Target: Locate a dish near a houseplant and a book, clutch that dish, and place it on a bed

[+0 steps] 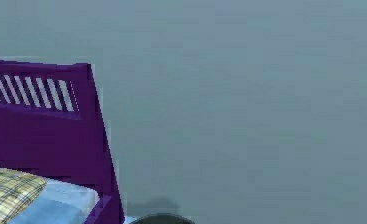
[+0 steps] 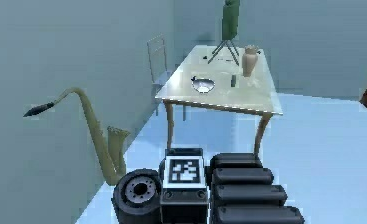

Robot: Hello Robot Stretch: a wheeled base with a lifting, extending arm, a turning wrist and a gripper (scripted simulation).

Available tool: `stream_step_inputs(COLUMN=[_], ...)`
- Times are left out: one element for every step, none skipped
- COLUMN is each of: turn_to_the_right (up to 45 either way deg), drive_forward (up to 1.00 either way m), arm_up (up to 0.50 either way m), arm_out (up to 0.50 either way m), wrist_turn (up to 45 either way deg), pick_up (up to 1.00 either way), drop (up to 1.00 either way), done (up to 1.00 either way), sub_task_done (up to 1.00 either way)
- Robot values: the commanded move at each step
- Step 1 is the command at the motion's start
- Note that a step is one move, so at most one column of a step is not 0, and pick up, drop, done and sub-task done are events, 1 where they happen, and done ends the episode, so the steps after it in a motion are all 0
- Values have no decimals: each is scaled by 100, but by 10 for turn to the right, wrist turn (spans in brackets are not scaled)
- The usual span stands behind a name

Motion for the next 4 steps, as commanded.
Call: stream_step_inputs(turn_to_the_right=[270,-300,-30,330], drive_forward=[0,0,0,0], arm_up=[0,0,0,0], arm_out=[0,0,0,0], wrist_turn=[0,0,0,0], pick_up=[0,0,0,0], drop=[0,0,0,0], done=[0,0,0,0], sub_task_done=[0,0,0,0])
